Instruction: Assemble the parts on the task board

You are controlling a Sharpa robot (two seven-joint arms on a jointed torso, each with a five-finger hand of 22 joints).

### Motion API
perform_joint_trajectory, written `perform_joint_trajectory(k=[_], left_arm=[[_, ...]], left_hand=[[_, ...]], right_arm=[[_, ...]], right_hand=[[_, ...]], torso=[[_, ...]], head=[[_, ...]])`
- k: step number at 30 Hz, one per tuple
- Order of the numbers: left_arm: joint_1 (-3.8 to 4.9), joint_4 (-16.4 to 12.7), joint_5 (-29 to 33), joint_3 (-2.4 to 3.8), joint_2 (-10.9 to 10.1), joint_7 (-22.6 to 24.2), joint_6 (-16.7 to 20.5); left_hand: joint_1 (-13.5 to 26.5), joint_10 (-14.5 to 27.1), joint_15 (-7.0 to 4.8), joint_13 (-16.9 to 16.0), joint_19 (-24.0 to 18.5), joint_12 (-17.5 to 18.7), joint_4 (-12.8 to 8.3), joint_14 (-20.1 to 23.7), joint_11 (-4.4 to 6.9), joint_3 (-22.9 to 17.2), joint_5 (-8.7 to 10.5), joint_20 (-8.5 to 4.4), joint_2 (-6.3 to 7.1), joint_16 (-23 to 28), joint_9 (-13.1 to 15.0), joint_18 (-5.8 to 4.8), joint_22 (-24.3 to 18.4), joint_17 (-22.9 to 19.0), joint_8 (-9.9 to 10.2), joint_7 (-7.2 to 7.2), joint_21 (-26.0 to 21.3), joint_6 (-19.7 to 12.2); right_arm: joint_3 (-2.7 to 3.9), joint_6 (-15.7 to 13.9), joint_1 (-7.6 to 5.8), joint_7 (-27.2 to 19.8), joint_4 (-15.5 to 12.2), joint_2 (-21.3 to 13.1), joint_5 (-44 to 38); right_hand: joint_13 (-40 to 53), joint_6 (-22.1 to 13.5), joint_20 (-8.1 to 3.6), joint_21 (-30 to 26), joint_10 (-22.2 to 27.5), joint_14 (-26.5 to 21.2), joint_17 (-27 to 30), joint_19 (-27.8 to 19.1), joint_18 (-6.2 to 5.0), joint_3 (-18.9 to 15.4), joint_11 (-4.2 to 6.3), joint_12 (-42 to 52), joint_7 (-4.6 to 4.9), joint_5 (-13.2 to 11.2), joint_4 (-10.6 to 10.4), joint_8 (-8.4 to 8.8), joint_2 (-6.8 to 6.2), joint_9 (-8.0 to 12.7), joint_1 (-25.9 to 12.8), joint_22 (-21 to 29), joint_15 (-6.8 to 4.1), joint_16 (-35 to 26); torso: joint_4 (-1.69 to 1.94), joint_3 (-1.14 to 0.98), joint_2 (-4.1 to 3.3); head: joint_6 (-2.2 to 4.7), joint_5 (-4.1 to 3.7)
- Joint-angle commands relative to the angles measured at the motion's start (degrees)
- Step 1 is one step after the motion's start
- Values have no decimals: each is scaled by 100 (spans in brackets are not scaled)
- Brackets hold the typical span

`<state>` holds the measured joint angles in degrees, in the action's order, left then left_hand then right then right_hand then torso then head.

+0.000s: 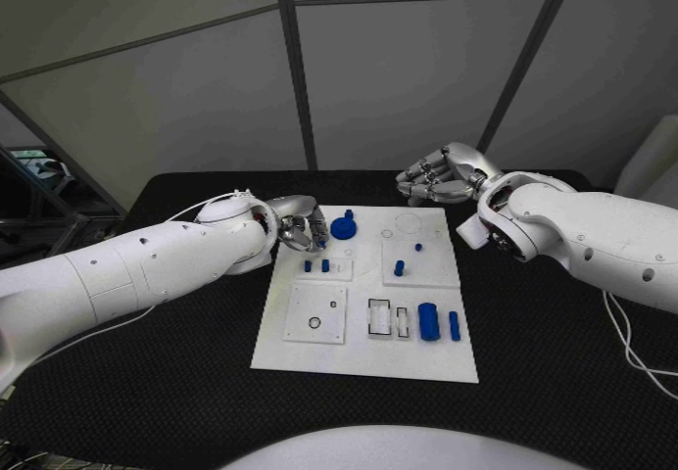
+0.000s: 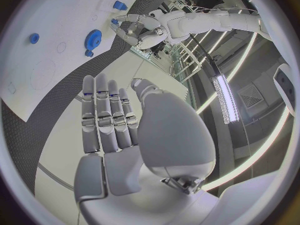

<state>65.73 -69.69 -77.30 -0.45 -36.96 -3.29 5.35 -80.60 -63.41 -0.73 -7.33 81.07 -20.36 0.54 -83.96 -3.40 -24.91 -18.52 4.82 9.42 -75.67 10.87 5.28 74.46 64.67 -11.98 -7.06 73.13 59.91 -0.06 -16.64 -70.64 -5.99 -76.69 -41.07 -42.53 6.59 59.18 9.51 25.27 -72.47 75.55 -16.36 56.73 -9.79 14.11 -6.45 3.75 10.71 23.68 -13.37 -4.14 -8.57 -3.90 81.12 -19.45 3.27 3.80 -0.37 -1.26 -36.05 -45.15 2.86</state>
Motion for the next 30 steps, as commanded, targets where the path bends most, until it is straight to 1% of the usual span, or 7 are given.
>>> perform_joint_trajectory(k=[1, 8, 19, 21, 24, 27, 30], left_arm=[[0, 4, 29, 6, 7, -59, -158], [-5, 9, 29, 6, 4, -93, -203], [-7, 28, 29, 4, 24, -81, -216], [-8, 43, 29, 4, 36, -75, -214], [-12, 64, 29, 3, 53, -67, -220], [-18, 75, 29, 2, 62, -64, -223], [-21, 78, 29, 2, 62, -66, -225]], left_hand=[[69, -39, -29, 6, 45, 36, -6, -93, -2, -38, 15, -2, 4, -13, 3, -80, -4, -8, 10, -6, 8, 54], [64, -59, -32, 7, 42, 43, -17, -88, 3, -44, 16, -4, 3, -7, 1, -78, -7, -24, 12, -2, 2, 68], [66, -113, -43, 3, 45, 54, -43, -82, 16, -46, 20, -11, 5, -7, -3, -80, 4, -41, 15, 9, 6, 106], [86, -92, -36, 13, 44, 92, -51, -79, 2, -45, 18, -11, 25, -8, -31, -81, 6, -51, 71, -11, 2, 37], [127, -64, -13, 31, 40, 166, -65, -74, -26, -61, 13, 1, 71, -15, -123, -82, 5, -72, 260, -55, -10, -198], [166, -51, 1, 41, 39, 211, -66, -71, -44, -59, 17, 14, 109, -22, -176, -82, 7, -83, 360, -80, -16, -299], [181, -50, 5, 44, 39, 228, -67, -70, -49, -55, 19, 18, 124, -25, -194, -81, 7, -88, 391, -87, -19, -323]], right_arm=[[3, 34, -9, -40, -4, 0, -5], [3, 37, -9, -40, -2, 0, -5], [3, 41, -8, -42, 5, 7, -5], [3, 42, -8, -42, 6, 8, -5], [3, 43, -8, -42, 6, 8, -5], [3, 43, -7, -40, 6, 4, -5], [3, 43, -7, -39, 5, 0, -5]], right_hand=[[-8, -32, 21, -11, 44, -30, 7, 15, -62, 29, 7, -5, -13, 18, -4, 23, 21, 3, -35, 7, 18, -16], [-8, -32, 21, -11, 44, -30, 7, 15, -62, 29, 7, -5, -13, 18, -4, 23, 21, 3, -35, 7, 18, -16], [-8, -32, 21, -11, 44, -30, 7, 15, -62, 29, 7, -5, -13, 18, -4, 23, 21, 3, -35, 7, 18, -16], [-8, -32, 21, -11, 44, -30, 7, 15, -62, 29, 7, -5, -13, 18, -4, 23, 21, 3, -35, 7, 18, -16], [-8, -32, 21, -11, 44, -30, 7, 15, -62, 29, 7, -5, -13, 18, -4, 23, 21, 3, -35, 7, 18, -16], [-8, -32, 21, -11, 44, -30, 7, 15, -62, 29, 7, -5, -13, 18, -4, 23, 21, 3, -35, 7, 18, -16], [-8, -32, 21, -11, 44, -30, 7, 15, -62, 29, 7, -5, -13, 18, -4, 23, 21, 3, -35, 7, 18, -16]], torso=[[4, -1, 3], [0, 3, 2], [4, 1, 3], [2, 1, 0], [-2, 0, 0], [-2, 0, 1], [2, -1, 1]], head=[[-7, 1], [-10, 2], [-10, 6], [-12, 4], [-11, 2], [-11, 2], [-12, -3]])
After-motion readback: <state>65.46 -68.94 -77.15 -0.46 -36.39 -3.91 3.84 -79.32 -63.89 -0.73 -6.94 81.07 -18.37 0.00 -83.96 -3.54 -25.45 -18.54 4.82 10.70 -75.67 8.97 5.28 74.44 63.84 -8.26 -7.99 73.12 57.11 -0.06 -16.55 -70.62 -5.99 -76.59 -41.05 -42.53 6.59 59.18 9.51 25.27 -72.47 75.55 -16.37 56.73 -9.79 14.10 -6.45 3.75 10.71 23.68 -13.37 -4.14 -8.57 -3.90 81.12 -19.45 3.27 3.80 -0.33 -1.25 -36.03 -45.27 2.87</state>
